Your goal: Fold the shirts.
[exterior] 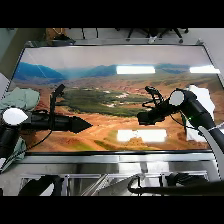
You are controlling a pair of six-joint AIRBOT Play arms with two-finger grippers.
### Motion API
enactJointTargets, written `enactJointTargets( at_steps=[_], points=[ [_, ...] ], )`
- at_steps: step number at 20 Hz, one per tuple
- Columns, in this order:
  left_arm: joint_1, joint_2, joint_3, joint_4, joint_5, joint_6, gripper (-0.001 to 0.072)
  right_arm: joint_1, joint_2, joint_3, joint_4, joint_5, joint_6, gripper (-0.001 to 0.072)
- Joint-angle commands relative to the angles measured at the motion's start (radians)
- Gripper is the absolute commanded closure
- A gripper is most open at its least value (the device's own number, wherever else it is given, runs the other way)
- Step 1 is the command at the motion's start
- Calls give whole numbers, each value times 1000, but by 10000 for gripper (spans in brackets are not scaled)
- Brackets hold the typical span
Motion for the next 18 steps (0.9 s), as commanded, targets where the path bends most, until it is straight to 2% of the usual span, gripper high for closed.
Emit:
enactJointTargets(
  at_steps=[1, 5, 7, 10, 11, 12, 13, 14, 16, 18],
  points=[
    [-1, 1, 0, 1, -1, 1, 691, 1, -1, 0, 0, -1, 1, 696],
    [-1, 1, 0, 2, 0, 1, 691, 1, -1, 0, 0, -1, 1, 696],
    [19, 0, 12, 58, 3, -14, 694, 1, -1, 0, 0, -1, 1, 696],
    [94, 0, 118, 374, 37, -155, 693, 1, -1, 0, 1, -1, 1, 696],
    [129, 0, 158, 486, 55, -177, 688, 1, -1, 0, 0, -1, 1, 696],
    [167, 0, 191, 578, 88, -184, 651, 1, -1, 0, 0, -1, 1, 696],
    [205, -5, 215, 640, 126, -184, 304, 1, -1, 0, 0, -1, 1, 696],
    [249, -19, 233, 685, 180, -185, 8, 1, -1, 0, 0, -1, 1, 696],
    [329, -68, 253, 744, 265, -176, 7, 1, -1, 0, 0, -1, 1, 695],
    [390, -158, 272, 872, 345, -158, 7, 1, -1, 0, 0, -1, 1, 696]
  ],
)
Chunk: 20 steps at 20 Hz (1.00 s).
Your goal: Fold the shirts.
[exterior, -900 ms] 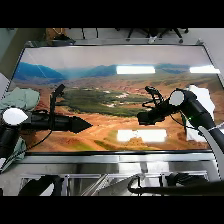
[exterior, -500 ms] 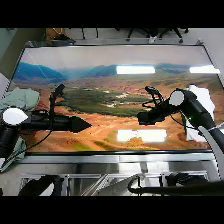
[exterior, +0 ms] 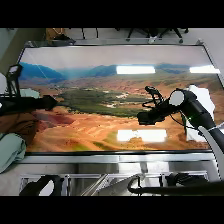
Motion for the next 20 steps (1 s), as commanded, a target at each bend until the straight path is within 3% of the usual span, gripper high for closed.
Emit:
enactJointTargets(
  at_steps=[1, 6, 10, 15, 16, 17, 18, 20],
  points=[
    [111, -136, 50, 274, 168, 4, 7, 1, -1, 0, 0, 0, 1, 695],
    [182, -488, 181, 467, 240, 4, 7, 1, -1, 0, 0, 0, 1, 696],
    [216, -749, 327, 471, 237, 4, 7, 1, -1, 0, 0, -11, 1, 696],
    [217, -946, 494, 492, 206, 3, 9, 1, -1, 0, 0, -11, 1, 696],
    [217, -975, 529, 491, 180, 2, 91, 1, -1, 0, 0, -11, 1, 696],
    [217, -999, 569, 491, 133, -3, 475, 1, -1, 0, 0, -11, 1, 696],
    [214, -1014, 610, 492, 71, 3, 696, 1, -1, 0, 0, -11, 1, 695],
    [205, -1022, 700, 484, -20, -2, 696, 1, -1, 0, 0, -11, 1, 695]
  ],
)
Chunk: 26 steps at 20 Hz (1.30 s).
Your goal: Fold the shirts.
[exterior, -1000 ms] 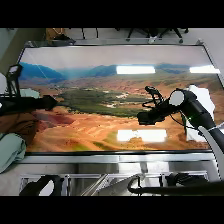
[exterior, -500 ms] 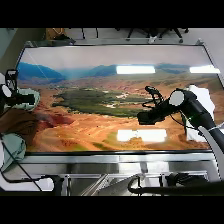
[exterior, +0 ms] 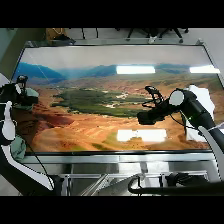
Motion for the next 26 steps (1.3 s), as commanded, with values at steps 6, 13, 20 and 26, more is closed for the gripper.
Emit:
enactJointTargets(
  at_steps=[6, 13, 20, 26],
  points=[
    [-162, 100, 409, -261, -358, -5, 696, 1, -1, 0, 0, 0, 0, 696],
    [-478, 435, 172, -608, -395, -26, 695, 1, -1, 0, 0, -1, 0, 696],
    [-824, 446, -165, -604, -286, -67, 686, 1, -14, 0, 4, -23, 0, 696],
    [-808, 425, -34, -604, -491, -135, 98, 1, -15, 0, 3, -4, 0, 696]
  ],
)
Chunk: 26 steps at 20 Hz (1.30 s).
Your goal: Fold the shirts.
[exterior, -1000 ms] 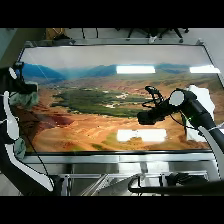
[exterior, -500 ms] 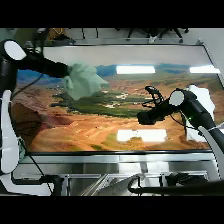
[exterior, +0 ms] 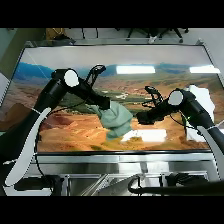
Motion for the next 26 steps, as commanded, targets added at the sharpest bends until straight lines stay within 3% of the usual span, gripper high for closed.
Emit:
enactJointTargets(
  at_steps=[1, 4, 5, 7, 8, 11, 14, 20, 21, 22, 23, 24, 25, 26],
  points=[
    [30, 26, 64, 0, -150, -39, 98, 0, -1, 0, -1, 6, -4, 695],
    [89, 133, -90, 5, -126, -40, 98, -1, -6, 0, -2, -9, -4, 686],
    [105, 175, -191, -3, -81, -40, 98, -1, -13, 0, -1, -8, -4, 648],
    [110, 251, -424, -71, 49, -40, 98, 1, -34, 0, 0, 0, -17, 252],
    [103, 280, -539, -137, 139, -31, 98, 1, -50, -1, 0, 0, -35, 231],
    [46, 308, -823, -378, 481, 73, 98, 17, -120, -1, 11, -8, -49, 230],
    [-16, 240, -911, -582, 706, 183, 98, 76, -211, -1, 77, -67, -94, 230],
    [-64, 62, -763, -600, 773, 212, 99, 158, -352, -1, 87, -241, -94, 231],
    [-63, 41, -731, -579, 756, 213, 132, 158, -360, -1, 85, -253, -94, 231],
    [-56, 25, -703, -548, 729, 212, 285, 156, -363, 0, 85, -262, -94, 232],
    [-50, 11, -680, -526, 698, 213, 497, 156, -363, 0, 85, -271, -94, 234],
    [-45, 4, -666, -507, 677, 214, 665, 156, -363, 0, 85, -275, -94, 280],
    [-45, 3, -658, -488, 668, 214, 693, 156, -363, 0, 85, -279, -98, 540],
    [-44, 7, -658, -489, 669, 214, 693, 156, -362, 0, 86, -279, -111, 688]
  ],
)
